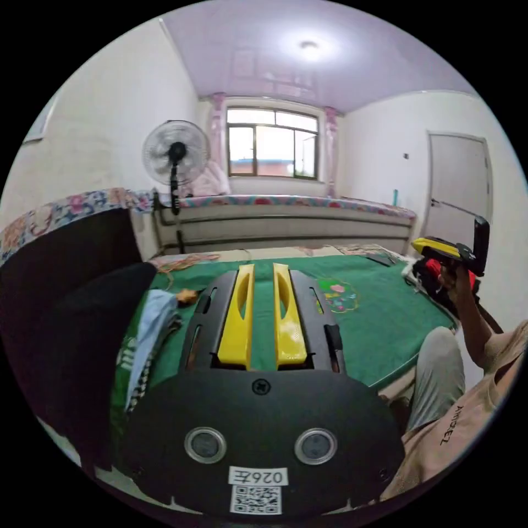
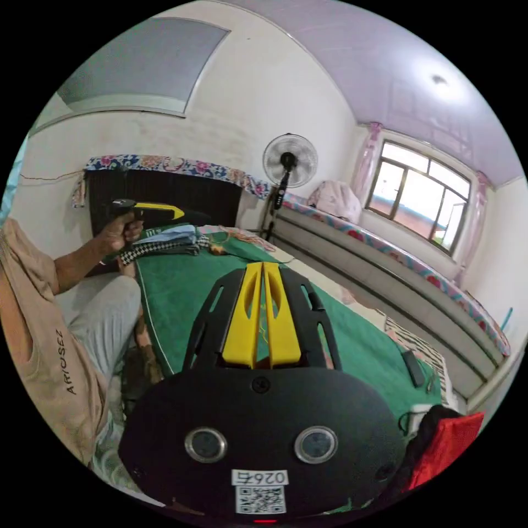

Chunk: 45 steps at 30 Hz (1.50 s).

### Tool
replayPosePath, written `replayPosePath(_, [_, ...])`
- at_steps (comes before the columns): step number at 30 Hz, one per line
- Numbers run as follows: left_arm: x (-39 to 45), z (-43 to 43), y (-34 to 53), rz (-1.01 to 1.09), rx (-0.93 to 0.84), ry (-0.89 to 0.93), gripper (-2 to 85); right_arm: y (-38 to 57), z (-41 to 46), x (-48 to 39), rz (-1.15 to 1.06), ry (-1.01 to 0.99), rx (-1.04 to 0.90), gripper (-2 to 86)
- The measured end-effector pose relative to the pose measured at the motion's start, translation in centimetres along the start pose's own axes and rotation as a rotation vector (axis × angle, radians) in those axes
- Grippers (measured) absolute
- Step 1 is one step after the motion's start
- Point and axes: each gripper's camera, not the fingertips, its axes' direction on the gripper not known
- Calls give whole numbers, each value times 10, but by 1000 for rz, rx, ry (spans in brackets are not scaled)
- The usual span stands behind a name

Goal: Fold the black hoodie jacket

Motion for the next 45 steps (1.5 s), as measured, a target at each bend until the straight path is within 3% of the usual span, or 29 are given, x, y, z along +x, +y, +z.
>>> replayPosePath(5, [-119,-115,117,-293,97,-452,104,-93,132,-39,29,-247,-93,-8])
replayPosePath(8, [-162,-155,178,-375,142,-522,128,-135,219,-48,164,-464,-186,14])
replayPosePath(14, [-258,-180,240,-533,153,-348,196,-190,378,-43,481,-749,-336,59])
replayPosePath(20, [-360,-204,317,-889,429,137,248,-223,504,-37,716,-837,-417,113])
replayPosePath(27, [-437,-227,323,-829,323,243,220,-267,615,-49,911,-1000,-412,157])
replayPosePath(35, [-502,-216,328,-777,205,325,169,-342,660,-91,713,-878,-526,145])
replayPosePath(39, [-515,-217,314,-684,132,223,99,-384,624,-121,533,-672,-427,52])
replayPosePath(42, [-520,-224,311,-632,241,253,32,-426,576,-162,270,-496,-330,33])
replayPosePath(45, [-529,-224,308,-641,359,385,14,-460,516,-196,147,-520,-179,25])
